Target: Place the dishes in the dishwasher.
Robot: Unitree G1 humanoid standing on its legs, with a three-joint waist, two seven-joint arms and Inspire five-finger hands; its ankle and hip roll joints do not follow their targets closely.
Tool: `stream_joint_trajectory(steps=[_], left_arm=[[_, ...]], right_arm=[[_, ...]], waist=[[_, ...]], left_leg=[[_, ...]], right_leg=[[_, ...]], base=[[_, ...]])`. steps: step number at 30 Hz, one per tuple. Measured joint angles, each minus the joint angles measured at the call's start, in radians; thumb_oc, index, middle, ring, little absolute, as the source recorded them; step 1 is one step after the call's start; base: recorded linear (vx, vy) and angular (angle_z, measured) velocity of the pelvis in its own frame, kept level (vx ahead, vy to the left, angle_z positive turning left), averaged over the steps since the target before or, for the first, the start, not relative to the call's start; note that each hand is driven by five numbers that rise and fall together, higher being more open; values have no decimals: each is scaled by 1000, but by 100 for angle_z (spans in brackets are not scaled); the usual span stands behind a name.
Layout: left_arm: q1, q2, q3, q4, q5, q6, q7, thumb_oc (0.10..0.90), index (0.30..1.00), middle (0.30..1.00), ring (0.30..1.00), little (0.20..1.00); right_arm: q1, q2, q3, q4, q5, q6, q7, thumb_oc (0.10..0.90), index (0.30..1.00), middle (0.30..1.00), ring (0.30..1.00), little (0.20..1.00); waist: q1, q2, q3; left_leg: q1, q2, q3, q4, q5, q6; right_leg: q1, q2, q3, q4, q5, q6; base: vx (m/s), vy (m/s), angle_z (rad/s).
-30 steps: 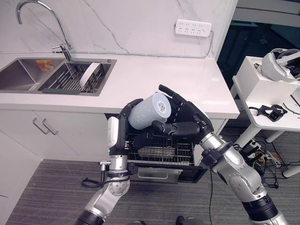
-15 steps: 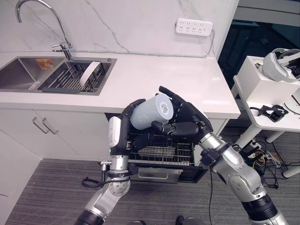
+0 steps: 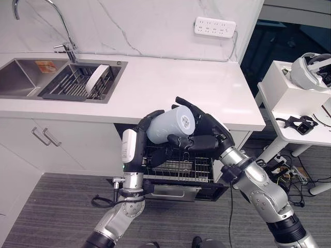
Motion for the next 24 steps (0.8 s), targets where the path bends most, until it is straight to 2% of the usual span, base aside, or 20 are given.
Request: stream_joint_trajectory(steps=[8,9,10,11,12,17,24], left_arm=[[-5,36,-5,0,25,-11,5,400,300,300,300,300],[-5,35,-8,0,25,-15,5,400,300,300,300,300],[-6,35,-9,0,29,-18,5,400,300,300,300,300],[-8,36,-8,0,40,-18,6,400,300,300,300,300],[-9,36,-8,0,45,-18,6,400,300,300,300,300],[-12,36,-16,-1,46,-28,2,400,300,300,300,300],[-27,37,-14,-1,46,-27,1,400,300,300,300,300]], right_arm=[[-3,-3,1,0,0,20,0,800,900,900,900,900],[-3,-3,2,0,0,20,0,769,853,853,853,853],[-3,-3,2,0,0,20,0,695,742,742,742,742],[-3,-3,1,0,0,20,0,488,432,432,432,432],[-3,-4,1,0,0,20,0,400,300,300,300,300],[-17,-36,-1,1,-44,19,-2,400,300,300,300,300],[-22,-23,-1,1,-44,11,-20,400,300,300,300,300]], waist=[[0,-7,16],[0,-7,16],[0,-7,16],[0,-7,16],[0,-7,16],[1,-6,16],[0,-4,18]], left_leg=[[13,0,0,-5,0,0],[14,0,0,-5,0,0],[13,0,0,-5,0,0],[13,0,0,-5,0,0],[13,0,0,-5,0,0],[13,0,0,-6,0,0],[13,0,0,-6,0,0]], right_leg=[[13,2,0,-6,-1,2],[13,2,0,-7,-1,2],[13,2,0,-7,-1,2],[13,2,0,-8,-1,2],[13,2,0,-8,-1,2],[13,2,1,-8,-1,2],[13,3,1,-8,-1,2]], base=[[0,0,0],[0,0,0],[0,0,0],[0,0,0],[0,0,0],[0,0,0],[0,0,0]])
